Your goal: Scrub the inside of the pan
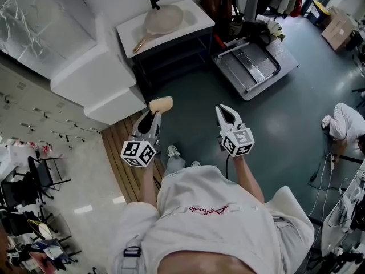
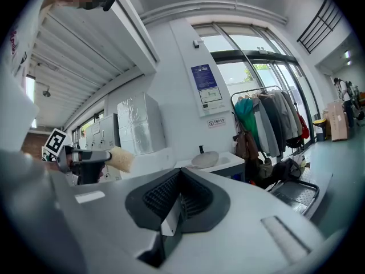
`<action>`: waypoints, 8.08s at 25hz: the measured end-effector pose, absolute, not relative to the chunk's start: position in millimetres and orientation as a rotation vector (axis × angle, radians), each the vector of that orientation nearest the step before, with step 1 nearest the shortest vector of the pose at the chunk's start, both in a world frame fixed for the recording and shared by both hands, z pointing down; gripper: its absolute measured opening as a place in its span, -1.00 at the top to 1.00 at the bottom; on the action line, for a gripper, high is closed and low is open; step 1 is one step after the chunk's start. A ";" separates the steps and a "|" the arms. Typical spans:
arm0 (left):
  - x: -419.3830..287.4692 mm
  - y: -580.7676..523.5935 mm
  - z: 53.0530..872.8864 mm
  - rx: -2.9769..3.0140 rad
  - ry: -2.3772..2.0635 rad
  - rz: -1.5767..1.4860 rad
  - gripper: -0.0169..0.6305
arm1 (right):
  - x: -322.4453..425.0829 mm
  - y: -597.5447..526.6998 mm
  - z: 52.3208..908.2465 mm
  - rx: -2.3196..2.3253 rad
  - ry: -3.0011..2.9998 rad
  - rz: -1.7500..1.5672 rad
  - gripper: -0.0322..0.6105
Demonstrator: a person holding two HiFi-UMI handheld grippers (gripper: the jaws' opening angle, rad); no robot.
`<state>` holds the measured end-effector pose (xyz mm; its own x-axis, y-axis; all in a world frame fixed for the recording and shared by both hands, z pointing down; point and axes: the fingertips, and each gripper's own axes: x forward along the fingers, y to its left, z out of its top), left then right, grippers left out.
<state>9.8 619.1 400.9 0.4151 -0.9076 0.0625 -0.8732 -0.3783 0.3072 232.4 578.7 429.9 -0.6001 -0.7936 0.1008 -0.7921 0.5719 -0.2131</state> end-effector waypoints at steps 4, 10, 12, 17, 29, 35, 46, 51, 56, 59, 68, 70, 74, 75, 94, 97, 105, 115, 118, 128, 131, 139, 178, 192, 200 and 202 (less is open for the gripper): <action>17.2 615.1 402.4 2.394 -1.530 -0.162 0.68 | 230.8 574.4 430.2 -1.398 2.777 -0.370 0.89; 15.6 605.1 406.9 2.391 -1.521 -0.168 0.68 | 226.8 566.3 429.4 -1.398 2.790 -0.348 0.89; 13.5 599.5 407.8 2.392 -1.519 -0.173 0.68 | 224.7 561.5 429.9 -1.402 2.798 -0.334 0.89; 2.1 581.5 415.0 2.384 -1.516 -0.179 0.68 | 211.9 542.9 433.5 -1.404 2.816 -0.323 0.89; -32.5 488.8 417.6 2.393 -1.502 -0.216 0.68 | 170.4 457.1 430.2 -1.390 2.851 -0.275 0.89; -59.7 440.2 415.7 2.383 -1.504 -0.234 0.68 | 144.9 405.0 423.6 -1.401 2.858 -0.256 0.89; -110.2 338.8 411.2 2.376 -1.472 -0.229 0.68 | 91.1 306.9 416.2 -1.427 2.864 -0.262 0.89; -127.9 296.2 410.1 2.387 -1.450 -0.225 0.68 | 72.2 264.3 414.4 -1.459 2.854 -0.260 0.89; -149.6 260.0 412.1 2.389 -1.432 -0.228 0.68 | 48.5 231.3 414.5 -1.471 2.854 -0.255 0.89; -155.4 242.0 413.1 2.399 -1.414 -0.226 0.68 | 40.5 217.5 416.9 -1.485 2.850 -0.261 0.89; -161.2 208.2 421.9 2.419 -1.364 -0.205 0.68 | 34.0 194.6 430.6 -1.535 2.831 -0.287 0.89; -159.5 203.3 421.8 2.426 -1.355 -0.204 0.68 | 35.6 191.2 432.6 -1.541 2.830 -0.290 0.89; -158.8 199.1 422.6 2.434 -1.352 -0.196 0.68 | 35.0 186.7 434.3 -1.538 2.831 -0.286 0.89; -158.7 198.9 422.6 2.435 -1.351 -0.193 0.68 | 34.6 186.3 434.3 -1.537 2.831 -0.285 0.89; -140.1 164.9 420.1 2.480 -1.337 -0.169 0.68 | 43.7 155.6 440.6 -1.521 2.793 -0.276 0.89; -133.1 151.6 422.6 2.477 -1.332 -0.164 0.68 | 49.8 145.1 444.6 -1.524 2.795 -0.291 0.89; -127.2 92.5 425.3 2.474 -1.327 -0.151 0.68 | 54.8 79.8 446.4 -1.527 2.789 -0.293 0.89; -127.3 4.0 413.8 2.447 -1.369 -0.144 0.68 | 50.9 -13.7 438.5 -1.470 2.819 -0.311 0.89; -124.8 -26.6 410.7 2.436 -1.382 -0.154 0.68 | 55.5 -46.9 434.6 -1.465 2.825 -0.307 0.89; -115.9 -118.3 408.7 2.410 -1.422 -0.146 0.68 | 66.1 -148.7 430.7 -1.433 2.850 -0.319 0.89; -117.9 -137.9 413.7 2.390 -1.443 -0.128 0.68 | 64.3 -171.6 435.6 -1.405 2.878 -0.333 0.89; -114.8 -174.6 433.2 2.360 -1.478 -0.031 0.68 | 67.5 -211.8 463.7 -1.355 2.937 -0.433 0.89; -89.0 -240.0 591.7 2.291 -1.346 0.361 0.68 | 51.2 -258.9 613.3 -1.506 3.070 -0.877 0.71; -81.5 -268.0 629.3 2.218 -1.415 0.435 0.68 | 51.0 -258.7 614.0 -1.469 3.047 -0.914 0.76; -80.0 -277.5 633.3 2.213 -1.429 0.431 0.68 | 51.3 -258.1 614.0 -1.444 3.048 -0.922 0.76; -71.5 -276.6 633.1 2.240 -1.400 0.446 0.68 | 51.2 -258.1 614.2 -1.439 3.048 -0.925 0.76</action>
